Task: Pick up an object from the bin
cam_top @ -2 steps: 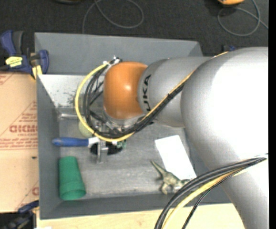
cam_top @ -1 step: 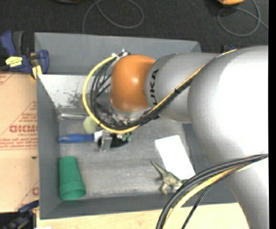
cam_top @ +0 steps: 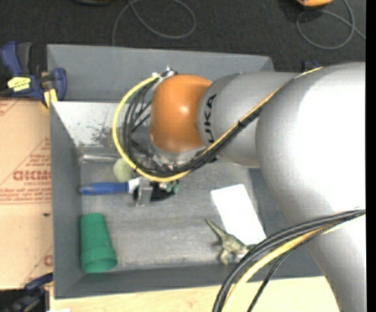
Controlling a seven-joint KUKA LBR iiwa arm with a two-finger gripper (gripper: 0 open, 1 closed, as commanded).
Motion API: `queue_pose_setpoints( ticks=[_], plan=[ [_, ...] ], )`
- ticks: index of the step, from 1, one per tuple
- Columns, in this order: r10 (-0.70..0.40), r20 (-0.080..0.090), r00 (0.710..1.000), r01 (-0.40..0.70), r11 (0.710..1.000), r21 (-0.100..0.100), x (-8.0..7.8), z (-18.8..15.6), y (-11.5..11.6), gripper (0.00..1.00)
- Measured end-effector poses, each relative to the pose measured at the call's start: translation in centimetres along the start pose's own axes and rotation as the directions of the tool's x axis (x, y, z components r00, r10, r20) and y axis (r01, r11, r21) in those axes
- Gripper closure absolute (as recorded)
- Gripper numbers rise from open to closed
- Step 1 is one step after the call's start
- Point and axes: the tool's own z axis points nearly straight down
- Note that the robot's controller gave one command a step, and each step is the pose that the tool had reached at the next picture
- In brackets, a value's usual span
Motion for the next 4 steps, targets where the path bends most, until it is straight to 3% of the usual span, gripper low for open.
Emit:
queue_pose_setpoints(
  ticks=[4],
  plan=[
    [0.001, -0.014, 1.000, -0.001, 1.000, 0.007, 0.1, -2.4, -0.1, 1.00]
  ],
)
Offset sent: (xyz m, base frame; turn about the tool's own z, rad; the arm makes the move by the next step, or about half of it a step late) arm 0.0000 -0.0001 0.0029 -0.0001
